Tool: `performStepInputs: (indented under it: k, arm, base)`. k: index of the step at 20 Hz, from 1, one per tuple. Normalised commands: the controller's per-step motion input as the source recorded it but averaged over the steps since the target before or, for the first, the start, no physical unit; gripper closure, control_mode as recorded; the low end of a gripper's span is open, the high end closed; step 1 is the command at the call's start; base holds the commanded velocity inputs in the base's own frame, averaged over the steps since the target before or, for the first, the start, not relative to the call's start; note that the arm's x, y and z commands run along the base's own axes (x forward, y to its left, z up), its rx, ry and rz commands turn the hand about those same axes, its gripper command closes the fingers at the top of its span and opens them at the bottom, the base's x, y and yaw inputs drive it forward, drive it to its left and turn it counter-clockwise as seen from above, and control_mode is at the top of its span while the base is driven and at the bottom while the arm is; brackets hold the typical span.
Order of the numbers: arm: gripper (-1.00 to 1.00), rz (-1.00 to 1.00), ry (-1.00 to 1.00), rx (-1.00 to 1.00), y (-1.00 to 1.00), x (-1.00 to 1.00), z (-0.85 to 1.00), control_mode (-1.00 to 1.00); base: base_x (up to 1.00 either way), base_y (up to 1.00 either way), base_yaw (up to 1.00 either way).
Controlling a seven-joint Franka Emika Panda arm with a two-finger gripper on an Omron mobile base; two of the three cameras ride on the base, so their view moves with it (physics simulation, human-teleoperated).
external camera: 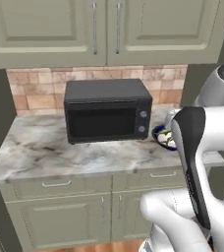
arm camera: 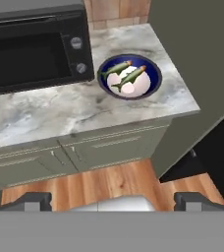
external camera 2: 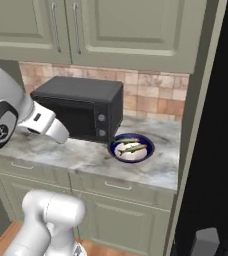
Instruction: Place the bowl with the potato and lemon on the top shelf of the fridge. Place the bowl with the fishs on the second highest shelf of the fridge.
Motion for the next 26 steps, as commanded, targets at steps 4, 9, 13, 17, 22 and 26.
performStepInputs:
  k: [4, 9, 13, 17, 22, 26]
  arm:
    - [-1.00, 0.00, 0.00, 0.00, 0.00, 0.00, 0.00, 1.00]
    - [-1.00, -0.08, 0.01, 0.03, -0.20, 0.01, -0.12, -1.00]
    - [-1.00, -0.43, 0.09, 0.17, -0.95, 0.42, -0.69, -1.00]
    - [-1.00, -0.39, 0.06, 0.27, -0.76, 0.52, -0.70, -1.00]
    - [-1.00, -0.33, 0.06, 0.24, -0.28, 0.54, -0.69, -1.00]
    - [-1.00, -0.24, 0.07, 0.12, -0.22, 0.33, -0.50, -1.00]
  base:
    - [0.43, -0.12, 0.00]
    - [0.01, -0.36, -0.07]
    - [0.00, 0.00, 0.00]
    - [0.00, 0.00, 0.00]
    - [0.00, 0.00, 0.00]
    - [0.00, 0.00, 0.00]
